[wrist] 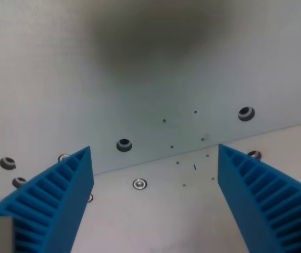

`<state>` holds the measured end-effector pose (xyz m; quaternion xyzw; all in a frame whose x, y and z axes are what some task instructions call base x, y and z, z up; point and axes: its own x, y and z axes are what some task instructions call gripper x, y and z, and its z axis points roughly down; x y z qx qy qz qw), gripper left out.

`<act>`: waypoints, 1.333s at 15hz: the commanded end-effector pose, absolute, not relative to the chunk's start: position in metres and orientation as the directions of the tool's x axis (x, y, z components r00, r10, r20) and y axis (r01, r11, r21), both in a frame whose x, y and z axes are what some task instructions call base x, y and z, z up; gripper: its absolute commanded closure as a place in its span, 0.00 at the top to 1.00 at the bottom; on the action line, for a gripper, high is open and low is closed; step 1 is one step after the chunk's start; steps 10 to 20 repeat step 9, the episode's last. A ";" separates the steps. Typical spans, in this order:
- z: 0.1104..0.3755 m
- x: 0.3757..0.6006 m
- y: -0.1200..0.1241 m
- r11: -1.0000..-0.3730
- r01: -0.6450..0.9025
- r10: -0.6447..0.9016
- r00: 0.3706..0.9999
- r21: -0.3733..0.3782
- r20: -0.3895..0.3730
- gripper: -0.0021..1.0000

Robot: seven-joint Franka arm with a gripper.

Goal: Rotate around gripper negative y

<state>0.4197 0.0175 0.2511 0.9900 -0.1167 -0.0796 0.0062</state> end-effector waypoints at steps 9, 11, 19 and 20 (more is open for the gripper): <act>0.257 0.427 0.015 -0.974 -0.229 -0.206 0.864 0.007 -0.460 1.00; 0.257 0.427 0.015 -0.974 -0.229 -0.206 0.864 0.007 -0.460 1.00; 0.257 0.427 0.015 -0.974 -0.229 -0.206 0.864 0.007 -0.460 1.00; 0.257 0.427 0.015 -0.974 -0.229 -0.206 0.864 0.007 -0.460 1.00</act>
